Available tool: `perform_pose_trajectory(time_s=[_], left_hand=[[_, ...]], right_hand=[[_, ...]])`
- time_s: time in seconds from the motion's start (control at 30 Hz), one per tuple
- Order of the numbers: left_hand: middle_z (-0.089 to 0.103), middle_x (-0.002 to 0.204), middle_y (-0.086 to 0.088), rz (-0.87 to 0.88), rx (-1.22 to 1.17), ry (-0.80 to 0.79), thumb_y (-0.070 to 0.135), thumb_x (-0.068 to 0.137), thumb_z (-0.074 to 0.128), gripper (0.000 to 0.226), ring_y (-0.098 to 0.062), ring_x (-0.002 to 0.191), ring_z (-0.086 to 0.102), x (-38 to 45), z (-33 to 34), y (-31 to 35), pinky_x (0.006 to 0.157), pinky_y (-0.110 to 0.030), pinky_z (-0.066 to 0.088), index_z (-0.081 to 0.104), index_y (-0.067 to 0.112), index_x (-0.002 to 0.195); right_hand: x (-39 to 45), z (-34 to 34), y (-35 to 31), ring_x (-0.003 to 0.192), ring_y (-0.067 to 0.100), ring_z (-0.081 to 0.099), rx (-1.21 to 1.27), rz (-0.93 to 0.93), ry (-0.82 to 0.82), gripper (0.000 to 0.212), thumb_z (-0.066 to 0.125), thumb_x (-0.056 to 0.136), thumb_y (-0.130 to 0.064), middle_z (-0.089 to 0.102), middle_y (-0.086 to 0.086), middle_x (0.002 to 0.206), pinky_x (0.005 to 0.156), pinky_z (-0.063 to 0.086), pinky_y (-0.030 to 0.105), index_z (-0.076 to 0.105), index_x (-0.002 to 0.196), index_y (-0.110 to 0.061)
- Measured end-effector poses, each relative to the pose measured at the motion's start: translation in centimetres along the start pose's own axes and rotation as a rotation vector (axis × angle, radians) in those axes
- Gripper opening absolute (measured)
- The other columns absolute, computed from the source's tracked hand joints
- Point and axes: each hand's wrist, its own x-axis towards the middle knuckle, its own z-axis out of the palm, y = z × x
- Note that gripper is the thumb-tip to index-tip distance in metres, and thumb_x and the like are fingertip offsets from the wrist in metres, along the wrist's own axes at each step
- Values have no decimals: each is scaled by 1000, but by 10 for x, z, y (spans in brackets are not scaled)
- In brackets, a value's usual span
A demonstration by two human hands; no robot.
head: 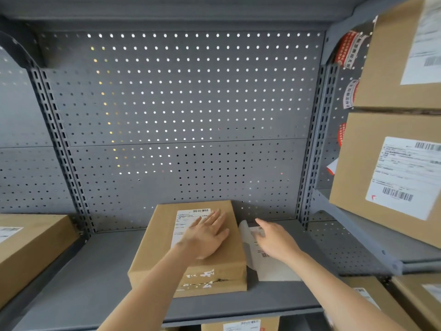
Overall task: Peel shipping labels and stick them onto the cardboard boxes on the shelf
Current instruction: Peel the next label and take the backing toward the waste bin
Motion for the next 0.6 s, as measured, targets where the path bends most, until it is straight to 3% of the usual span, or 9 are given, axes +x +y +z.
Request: perform_pose_trajectory(time_s=[0.13, 0.3, 0.37, 0.43, 0.6], left_hand=[[-5, 160, 9, 22, -1, -1, 49, 98, 18, 60, -6, 146, -6, 9, 4, 7, 120, -32, -4, -1, 28, 151], [-5, 160, 9, 26, 11, -11, 50, 98, 18, 60, -6, 146, -5, 17, 3, 6, 120, -32, -2, 0, 28, 151], [-5, 160, 10, 28, 20, -15, 50, 98, 18, 59, -6, 146, -5, 19, 4, 6, 121, -33, -2, 0, 29, 151], [-4, 160, 11, 32, 18, -17, 51, 98, 17, 59, -6, 146, -5, 22, 4, 5, 121, -34, -2, 1, 30, 151], [-2, 160, 11, 48, 8, -3, 53, 97, 18, 60, -6, 146, -3, 22, 5, 1, 120, -32, -2, 4, 30, 151]], right_hand=[[3, 9, 12, 120, 24, 52, -95, 40, 26, 51, 51, 91, -45, 58, 9, 129, 93, 49, 39, 53, 130, -12], [11, 17, 12, 97, 22, 62, -101, 71, 53, 58, 53, 82, -63, 66, 5, 102, 74, 53, 34, 67, 103, -10], [13, 19, 11, 79, 21, 60, -134, 61, 54, 52, 51, 81, -65, 61, 2, 78, 58, 44, 30, 63, 76, -14], [14, 21, 8, 62, 19, 49, -144, 58, 58, 53, 53, 81, -63, 44, -3, 57, 47, 31, 28, 45, 54, -18], [16, 24, 2, 60, 18, 47, -186, 54, 31, 51, 57, 83, -52, 41, -4, 50, 50, 33, 27, 43, 46, -19]])
